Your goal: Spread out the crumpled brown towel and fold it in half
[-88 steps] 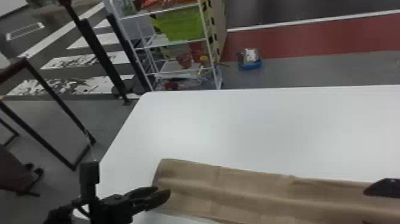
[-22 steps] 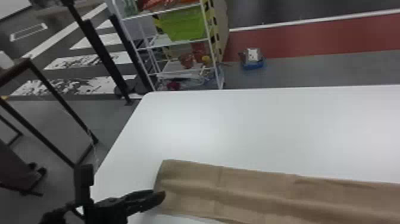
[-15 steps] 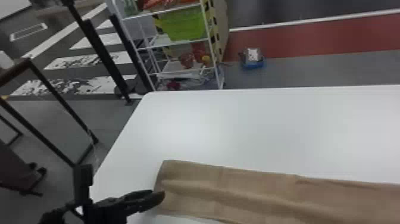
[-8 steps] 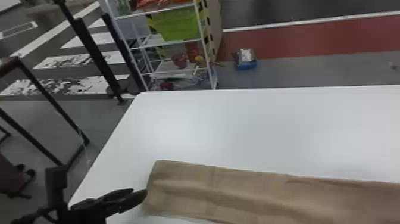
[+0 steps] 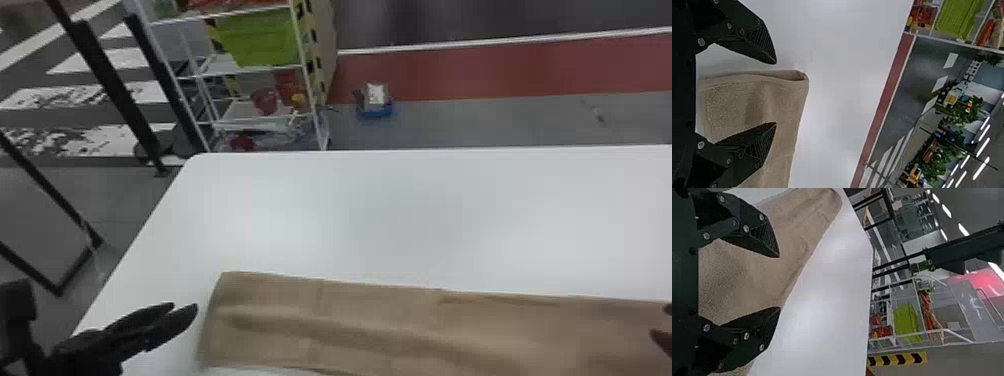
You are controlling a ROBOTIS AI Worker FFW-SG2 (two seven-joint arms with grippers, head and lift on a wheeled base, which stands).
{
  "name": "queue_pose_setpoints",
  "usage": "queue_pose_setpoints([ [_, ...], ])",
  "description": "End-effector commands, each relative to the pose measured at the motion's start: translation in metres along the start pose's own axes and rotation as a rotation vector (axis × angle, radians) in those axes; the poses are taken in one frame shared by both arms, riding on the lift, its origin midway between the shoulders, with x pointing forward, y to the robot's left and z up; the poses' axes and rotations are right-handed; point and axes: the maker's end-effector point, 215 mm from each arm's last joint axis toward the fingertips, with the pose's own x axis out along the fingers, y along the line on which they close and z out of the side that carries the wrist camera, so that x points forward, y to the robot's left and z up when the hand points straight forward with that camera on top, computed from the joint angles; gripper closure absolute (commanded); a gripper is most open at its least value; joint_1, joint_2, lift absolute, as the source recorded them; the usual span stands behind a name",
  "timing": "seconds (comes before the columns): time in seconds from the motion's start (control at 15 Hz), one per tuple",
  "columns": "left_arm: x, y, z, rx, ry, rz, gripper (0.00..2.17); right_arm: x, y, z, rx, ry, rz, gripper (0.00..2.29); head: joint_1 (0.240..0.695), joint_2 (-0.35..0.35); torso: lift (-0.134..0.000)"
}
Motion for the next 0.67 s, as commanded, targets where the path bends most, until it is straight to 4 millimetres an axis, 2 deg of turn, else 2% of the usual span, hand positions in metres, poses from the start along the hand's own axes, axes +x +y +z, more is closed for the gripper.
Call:
queue_pose_setpoints([
  [0.0,0.012,-0.009,0.007,0.075,-0.05,-0.047,0.4,-0.011,-0.015,-0.017,0.003,-0.064,-0.016,0.59,0.695,0.188,-0.124],
  [0.27,0.039,-0.011,0.01,0.108,-0.099,-0.081,0.4,-0.024,-0.031,-0.036,-0.046,-0.102,-0.056,0.59,0.695,0.107,-0.124],
  [0.4,0.055,-0.009,0.003,0.061,-0.079,-0.093,0.4,-0.029,-0.032,-0.041,-0.066,-0.104,-0.069,0.59,0.695,0.083,-0.124],
  [0.6,0.068,-0.01,-0.003,0.031,-0.067,-0.108,0.4,-0.033,-0.032,-0.042,-0.087,-0.103,-0.076,0.59,0.695,0.054,-0.124],
])
